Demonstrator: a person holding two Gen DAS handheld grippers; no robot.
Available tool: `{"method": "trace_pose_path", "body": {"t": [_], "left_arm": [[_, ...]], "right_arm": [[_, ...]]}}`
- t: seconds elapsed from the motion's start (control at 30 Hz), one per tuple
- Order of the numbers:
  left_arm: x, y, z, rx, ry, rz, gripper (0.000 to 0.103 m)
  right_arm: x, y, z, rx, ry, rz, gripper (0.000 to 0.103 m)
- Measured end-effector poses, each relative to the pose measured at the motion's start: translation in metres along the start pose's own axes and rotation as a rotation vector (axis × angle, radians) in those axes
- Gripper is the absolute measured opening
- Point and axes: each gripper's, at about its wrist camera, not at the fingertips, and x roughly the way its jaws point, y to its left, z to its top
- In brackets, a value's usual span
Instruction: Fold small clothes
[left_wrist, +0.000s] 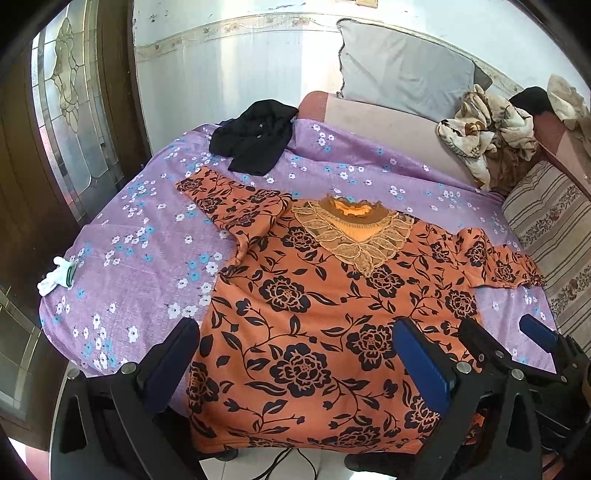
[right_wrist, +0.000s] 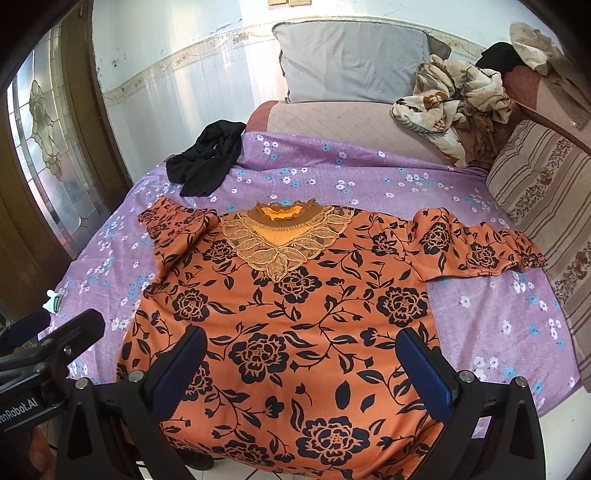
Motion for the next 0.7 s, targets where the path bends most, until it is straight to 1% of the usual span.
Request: {"method": "trace_pose_path", "body": {"t": [0.7], "left_arm": [[0.0086, 0.0034, -0.0008, -0.008, 0.017, 0.006, 0.103]], "right_arm": [[0.0043, 0.0002, -0.0002, 0.003, 0.01, -0.004, 0.103]]}}
